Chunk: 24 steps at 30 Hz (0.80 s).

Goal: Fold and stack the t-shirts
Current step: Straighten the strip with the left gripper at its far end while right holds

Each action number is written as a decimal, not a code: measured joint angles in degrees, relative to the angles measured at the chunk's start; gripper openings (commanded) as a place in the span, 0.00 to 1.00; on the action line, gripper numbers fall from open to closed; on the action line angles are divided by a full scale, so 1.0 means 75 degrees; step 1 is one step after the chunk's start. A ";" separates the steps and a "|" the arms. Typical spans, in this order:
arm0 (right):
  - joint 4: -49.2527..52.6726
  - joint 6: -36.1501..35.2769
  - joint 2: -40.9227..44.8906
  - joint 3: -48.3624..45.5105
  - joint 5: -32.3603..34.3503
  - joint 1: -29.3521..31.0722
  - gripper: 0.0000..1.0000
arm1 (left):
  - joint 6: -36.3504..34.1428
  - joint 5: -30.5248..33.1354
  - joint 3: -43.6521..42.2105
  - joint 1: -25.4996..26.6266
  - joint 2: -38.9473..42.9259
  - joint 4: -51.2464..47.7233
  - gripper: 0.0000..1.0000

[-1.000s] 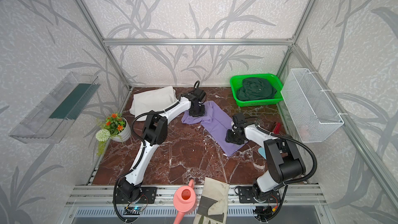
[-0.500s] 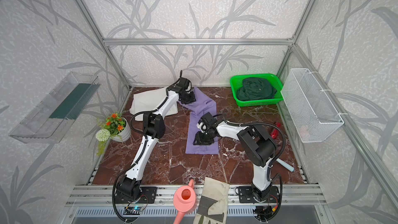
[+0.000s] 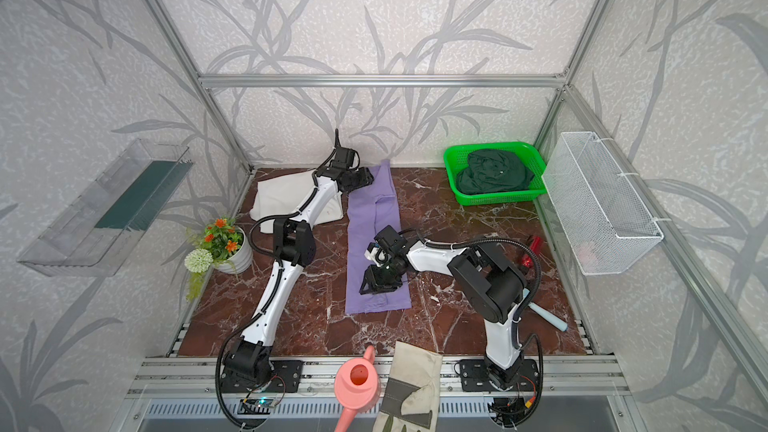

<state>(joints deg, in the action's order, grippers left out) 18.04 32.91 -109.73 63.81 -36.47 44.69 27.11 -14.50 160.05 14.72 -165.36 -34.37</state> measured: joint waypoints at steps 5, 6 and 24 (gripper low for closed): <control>0.0723 -0.0137 0.0085 0.0265 0.0399 0.0137 0.49 | -0.0099 -0.0085 0.0003 -0.0242 0.0026 0.0956 0.62; 0.0860 -0.0163 0.0152 0.0271 0.0504 0.0146 0.49 | -0.0114 -0.0137 0.0003 -0.0256 0.0058 0.1000 0.62; 0.1816 -0.0096 0.3439 -0.1993 0.2556 -0.0682 0.55 | -0.0125 -0.0580 -1.0879 0.0796 0.9294 -0.0160 0.59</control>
<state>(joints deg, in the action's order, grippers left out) 31.66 32.18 -83.94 48.86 -17.30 39.57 26.17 -18.85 78.46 20.69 -95.66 -35.57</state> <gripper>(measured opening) 0.547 0.593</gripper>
